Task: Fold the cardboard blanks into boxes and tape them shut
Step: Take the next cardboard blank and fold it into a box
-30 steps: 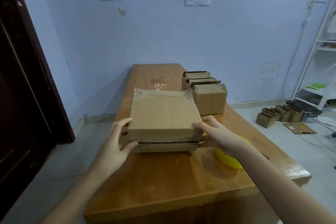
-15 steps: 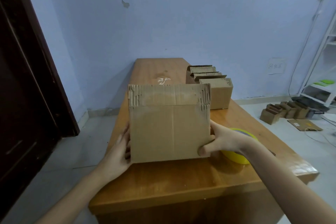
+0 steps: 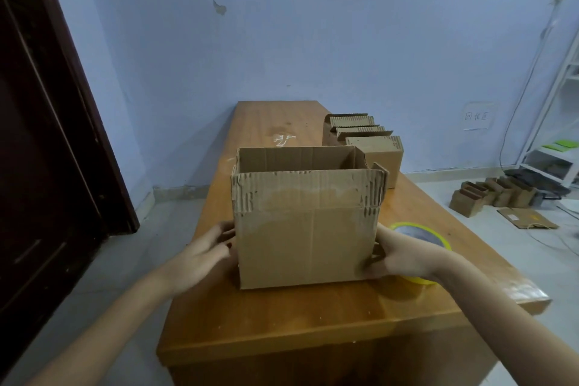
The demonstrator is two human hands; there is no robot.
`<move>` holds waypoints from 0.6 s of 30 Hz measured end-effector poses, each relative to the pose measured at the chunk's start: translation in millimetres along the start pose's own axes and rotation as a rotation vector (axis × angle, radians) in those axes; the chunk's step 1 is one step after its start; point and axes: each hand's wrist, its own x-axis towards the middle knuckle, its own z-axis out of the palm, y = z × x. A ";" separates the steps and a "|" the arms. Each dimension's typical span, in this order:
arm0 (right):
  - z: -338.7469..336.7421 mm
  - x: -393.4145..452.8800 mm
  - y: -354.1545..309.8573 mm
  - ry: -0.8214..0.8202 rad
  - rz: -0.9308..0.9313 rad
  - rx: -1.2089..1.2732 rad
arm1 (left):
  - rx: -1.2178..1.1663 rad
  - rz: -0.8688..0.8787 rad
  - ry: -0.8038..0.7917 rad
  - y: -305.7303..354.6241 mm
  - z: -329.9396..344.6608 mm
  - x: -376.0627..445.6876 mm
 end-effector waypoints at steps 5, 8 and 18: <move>-16.2 -16.1 -13.7 0.167 0.003 0.162 | -0.083 -0.043 0.201 21.4 -17.2 7.2; -32.0 -16.6 -32.6 0.466 -0.174 0.285 | -0.222 -0.004 0.329 42.7 -29.0 13.6; -21.7 -9.6 -75.7 0.697 -0.114 0.233 | -0.360 -0.013 0.345 73.4 -22.8 8.5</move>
